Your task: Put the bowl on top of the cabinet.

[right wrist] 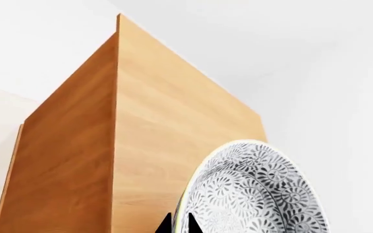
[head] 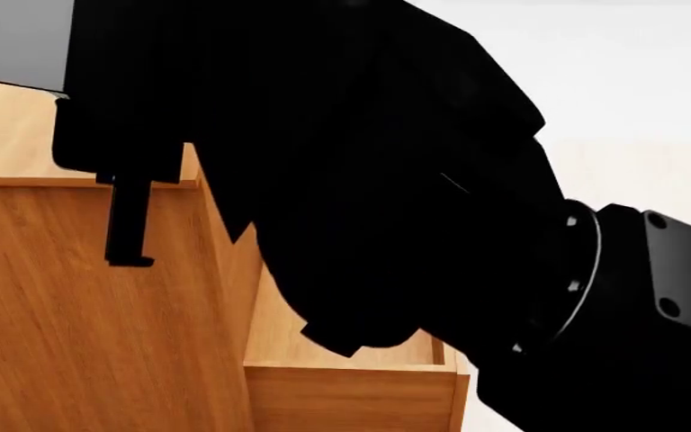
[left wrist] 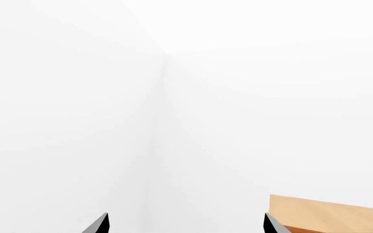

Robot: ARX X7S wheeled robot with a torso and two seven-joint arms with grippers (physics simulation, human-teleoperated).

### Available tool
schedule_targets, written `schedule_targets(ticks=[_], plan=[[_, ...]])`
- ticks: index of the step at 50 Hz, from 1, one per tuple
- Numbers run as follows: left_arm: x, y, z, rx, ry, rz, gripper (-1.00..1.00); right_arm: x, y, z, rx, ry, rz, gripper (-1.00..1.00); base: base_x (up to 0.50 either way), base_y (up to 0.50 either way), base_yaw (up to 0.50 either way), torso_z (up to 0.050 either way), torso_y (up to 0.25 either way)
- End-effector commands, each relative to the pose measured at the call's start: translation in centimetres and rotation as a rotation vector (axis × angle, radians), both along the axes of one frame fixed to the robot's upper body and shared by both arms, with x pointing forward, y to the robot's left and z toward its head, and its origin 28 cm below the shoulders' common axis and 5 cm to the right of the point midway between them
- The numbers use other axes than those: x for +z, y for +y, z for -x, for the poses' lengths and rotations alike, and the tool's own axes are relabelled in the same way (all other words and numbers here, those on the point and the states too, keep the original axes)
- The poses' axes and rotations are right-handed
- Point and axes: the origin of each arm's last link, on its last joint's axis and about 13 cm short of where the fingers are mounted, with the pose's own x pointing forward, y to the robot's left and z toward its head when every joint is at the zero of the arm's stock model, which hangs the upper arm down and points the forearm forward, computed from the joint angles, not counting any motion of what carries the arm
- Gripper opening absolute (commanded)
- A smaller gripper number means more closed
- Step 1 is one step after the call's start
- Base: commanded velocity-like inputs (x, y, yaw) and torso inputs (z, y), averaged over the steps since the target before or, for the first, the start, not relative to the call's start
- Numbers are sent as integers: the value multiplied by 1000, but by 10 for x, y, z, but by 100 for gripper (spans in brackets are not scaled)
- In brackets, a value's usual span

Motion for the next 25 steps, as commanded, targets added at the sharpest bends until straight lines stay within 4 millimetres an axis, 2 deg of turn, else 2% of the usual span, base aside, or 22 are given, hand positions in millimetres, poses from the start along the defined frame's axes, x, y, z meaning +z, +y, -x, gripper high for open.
schedule_targets(ticks=[1,25], plan=[[-2,2,2,8,5,-12,100,4,5,3,23,-32,-9,-100,0,0,0,0,0],[-1,2,2,8,5,-11,100,1,4,1,31,-53,-2,-100,0,0,0,1,0]])
